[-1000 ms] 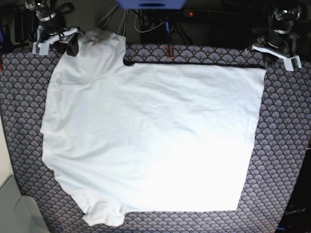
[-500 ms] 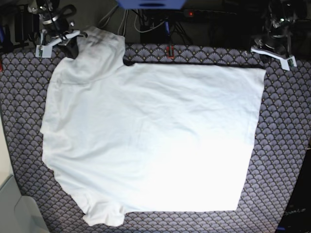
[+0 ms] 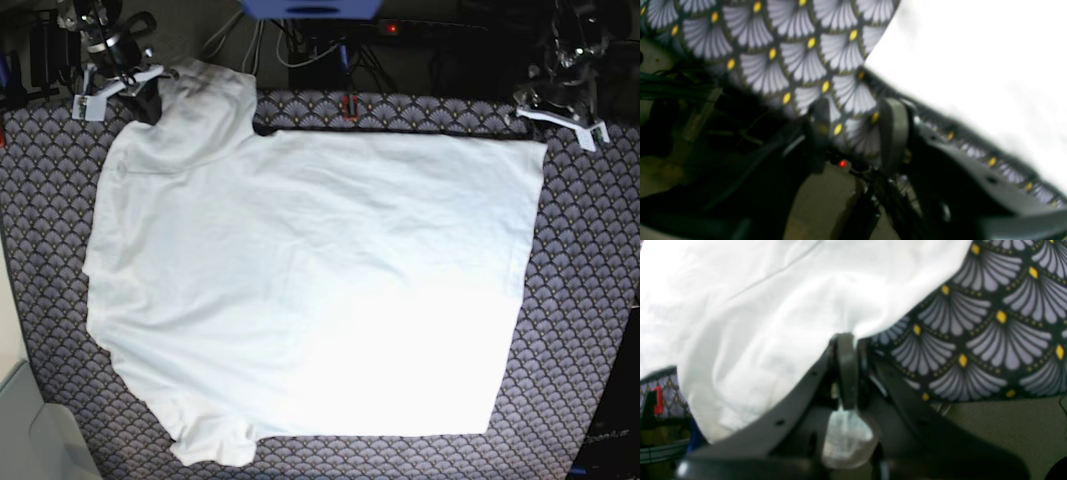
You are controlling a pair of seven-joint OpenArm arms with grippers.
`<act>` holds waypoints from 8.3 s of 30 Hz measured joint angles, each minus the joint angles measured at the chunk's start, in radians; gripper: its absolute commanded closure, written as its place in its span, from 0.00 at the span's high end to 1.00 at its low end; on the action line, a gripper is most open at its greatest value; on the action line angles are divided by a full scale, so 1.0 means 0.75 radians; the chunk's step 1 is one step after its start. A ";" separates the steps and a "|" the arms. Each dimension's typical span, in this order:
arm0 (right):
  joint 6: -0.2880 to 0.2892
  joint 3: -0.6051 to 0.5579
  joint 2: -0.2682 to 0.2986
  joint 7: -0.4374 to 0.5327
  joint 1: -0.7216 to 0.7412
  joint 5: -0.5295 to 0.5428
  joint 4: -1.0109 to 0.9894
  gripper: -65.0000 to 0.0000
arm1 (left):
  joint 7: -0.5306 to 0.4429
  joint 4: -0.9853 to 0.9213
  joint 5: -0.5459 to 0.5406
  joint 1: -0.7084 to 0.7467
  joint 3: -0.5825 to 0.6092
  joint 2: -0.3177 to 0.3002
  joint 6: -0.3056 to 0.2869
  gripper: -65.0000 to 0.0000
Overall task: Fold the T-shirt properly
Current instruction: 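Close both grippers on the shoulder edges of the white shirt, then lift the shoulder edge with both grippers and pull it toward the hem, then lay the folded shoulder edge down and hold it with both grippers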
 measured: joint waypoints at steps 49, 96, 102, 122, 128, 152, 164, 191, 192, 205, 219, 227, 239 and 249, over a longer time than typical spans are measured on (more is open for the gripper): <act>-0.002 -0.007 0.053 -0.046 -0.016 -0.008 0.045 0.00 | -0.063 -0.105 -0.004 -0.099 0.002 0.074 -0.011 0.01; 0.074 0.158 0.063 -0.491 0.565 -0.421 0.275 0.00 | 0.480 -0.102 0.016 -0.694 0.011 -0.103 0.010 0.01; 0.080 0.148 0.050 -0.497 0.657 -0.543 0.207 0.00 | 0.479 -0.227 0.012 -0.760 0.017 -0.103 0.008 0.01; 0.079 0.075 0.056 -0.488 0.775 -0.560 0.071 0.00 | 0.459 -0.409 0.016 -0.900 0.169 -0.130 0.013 0.01; 0.079 0.033 0.053 -0.480 0.776 -0.560 0.064 0.00 | 0.439 -0.410 0.016 -0.905 0.169 -0.130 0.013 0.02; 0.069 0.298 -0.005 -0.480 0.648 -0.559 0.124 0.36 | 0.433 -0.410 0.011 -0.782 0.039 -0.161 0.002 0.60; 0.070 0.316 -0.004 -0.479 0.579 -0.560 0.124 0.36 | 0.344 -0.411 0.011 -0.705 0.162 -0.125 -0.002 0.59; 0.070 0.378 0.003 -0.479 0.575 -0.560 0.116 0.36 | 0.243 -0.592 -0.004 -0.787 0.167 -0.128 -0.012 0.01; 0.070 0.378 0.003 -0.478 0.576 -0.558 0.107 0.36 | 0.244 -0.592 -0.004 -0.787 0.167 -0.128 -0.012 0.01; 0.070 0.374 0.004 -0.469 0.389 -0.556 0.097 0.37 | 0.253 -0.583 -0.004 -0.787 0.168 -0.129 -0.011 0.01; 0.070 0.367 -0.004 -0.472 0.406 -0.551 0.093 0.51 | 0.253 -0.583 -0.004 -0.787 0.168 -0.129 -0.011 0.01; 0.070 0.292 -0.002 -0.473 0.406 -0.552 0.093 0.51 | 0.253 -0.583 -0.004 -0.787 0.168 -0.129 -0.011 0.01; 0.151 0.267 0.029 -0.475 0.533 -0.555 -0.089 0.51 | 0.253 -0.583 -0.004 -0.787 0.168 -0.129 -0.011 0.01; 0.154 0.266 0.025 -0.469 0.553 -0.555 -0.090 0.37 | 0.253 -0.583 -0.004 -0.787 0.168 -0.129 -0.011 0.01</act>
